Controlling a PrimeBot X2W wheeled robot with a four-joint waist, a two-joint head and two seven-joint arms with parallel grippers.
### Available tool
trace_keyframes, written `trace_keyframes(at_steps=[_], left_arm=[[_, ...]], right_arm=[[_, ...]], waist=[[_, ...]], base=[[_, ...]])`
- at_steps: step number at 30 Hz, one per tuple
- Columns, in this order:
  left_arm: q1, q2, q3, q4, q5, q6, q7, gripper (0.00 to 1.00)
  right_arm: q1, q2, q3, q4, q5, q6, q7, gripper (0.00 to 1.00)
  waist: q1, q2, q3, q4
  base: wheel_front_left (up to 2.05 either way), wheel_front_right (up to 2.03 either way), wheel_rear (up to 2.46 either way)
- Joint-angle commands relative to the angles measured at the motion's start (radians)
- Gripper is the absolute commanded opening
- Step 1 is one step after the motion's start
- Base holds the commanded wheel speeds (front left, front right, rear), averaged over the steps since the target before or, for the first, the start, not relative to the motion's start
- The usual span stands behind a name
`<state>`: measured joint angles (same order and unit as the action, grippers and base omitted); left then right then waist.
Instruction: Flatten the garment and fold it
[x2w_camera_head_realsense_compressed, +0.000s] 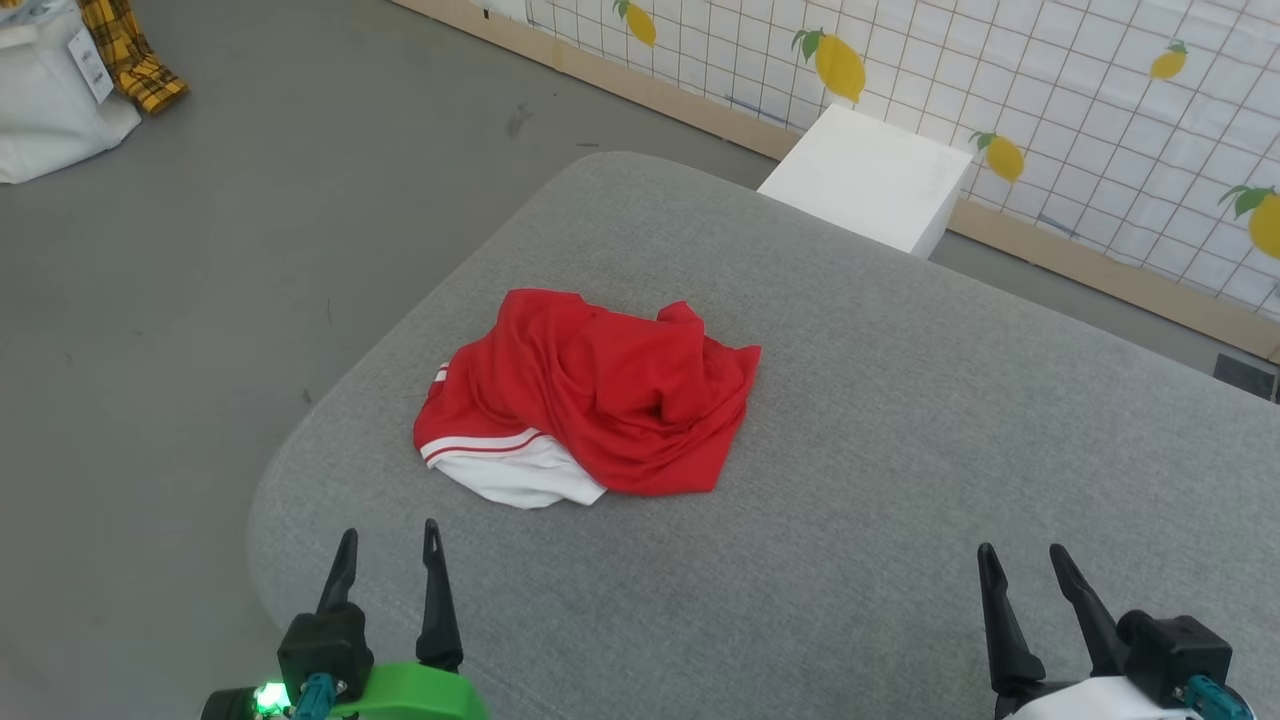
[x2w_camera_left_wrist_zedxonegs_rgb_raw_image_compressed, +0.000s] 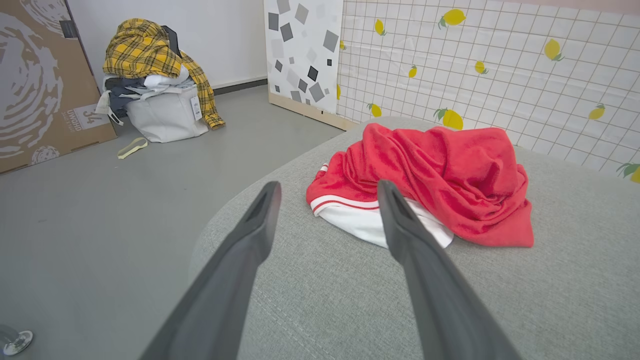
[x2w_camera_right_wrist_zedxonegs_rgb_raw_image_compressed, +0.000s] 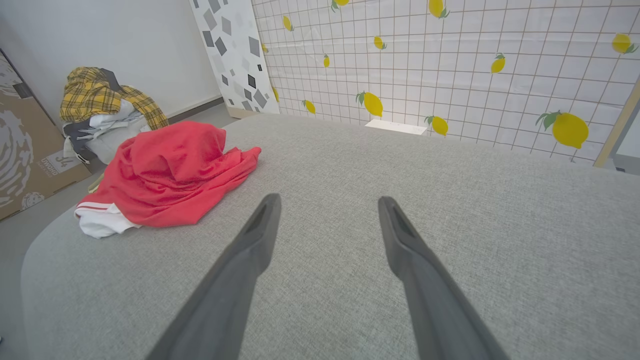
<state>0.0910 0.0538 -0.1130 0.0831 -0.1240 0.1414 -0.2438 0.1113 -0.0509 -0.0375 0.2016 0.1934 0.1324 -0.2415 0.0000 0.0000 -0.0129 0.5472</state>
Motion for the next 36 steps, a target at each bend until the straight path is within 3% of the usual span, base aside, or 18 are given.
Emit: trace_keyframes(at_steps=[1,5,11,15,22,28,32,36], left_arm=[[-0.008,-0.003,-0.009,0.008,-0.018,-0.005,-0.011,1.0],[-0.087,-0.003,-0.021,0.051,-0.043,-0.024,-0.006,1.0],[-0.307,-0.003,-0.007,0.154,-0.118,-0.043,0.087,1.0],[-0.467,-0.002,0.013,0.289,-0.184,-0.043,0.234,1.0],[-0.688,0.023,0.06,0.551,-0.266,-0.002,0.548,1.0],[-0.745,0.035,0.047,0.683,-0.273,0.043,0.737,1.0],[-0.73,0.026,0.028,0.737,-0.274,0.067,0.8,1.0],[-0.704,0.01,0.019,0.763,-0.307,0.062,0.828,0.97]], right_arm=[[0.02,0.001,-0.001,0.006,0.009,-0.002,-0.013,1.0],[0.018,0.001,0.0,0.01,0.003,-0.002,-0.02,1.0],[0.004,0.001,-0.006,0.0,-0.03,-0.002,-0.02,1.0],[-0.004,0.001,-0.018,-0.017,-0.056,-0.002,-0.014,1.0],[-0.013,0.001,-0.053,-0.079,-0.101,-0.002,0.019,1.0],[-0.018,0.001,-0.074,-0.126,-0.115,-0.002,0.038,1.0],[-0.021,0.001,-0.077,-0.142,-0.116,-0.002,0.045,1.0],[-0.023,0.001,-0.075,-0.147,-0.108,-0.002,0.048,1.0]], waist=[[0.0,0.0,0.002,0.0],[0.0,0.0,0.017,-0.008],[0.0,0.0,0.064,-0.072],[0.0,0.0,0.11,-0.127],[0.0,0.0,0.193,-0.219],[0.0,0.0,0.241,-0.258],[0.0,0.0,0.255,-0.262],[0.0,0.0,0.26,-0.25]], base=[[0.0,0.0,0.0],[0.0,0.0,0.0],[0.0,0.0,0.0],[0.0,0.0,0.0],[0.0,0.0,0.0],[0.0,0.0,0.0],[0.0,0.0,0.0],[0.0,0.0,0.0]])
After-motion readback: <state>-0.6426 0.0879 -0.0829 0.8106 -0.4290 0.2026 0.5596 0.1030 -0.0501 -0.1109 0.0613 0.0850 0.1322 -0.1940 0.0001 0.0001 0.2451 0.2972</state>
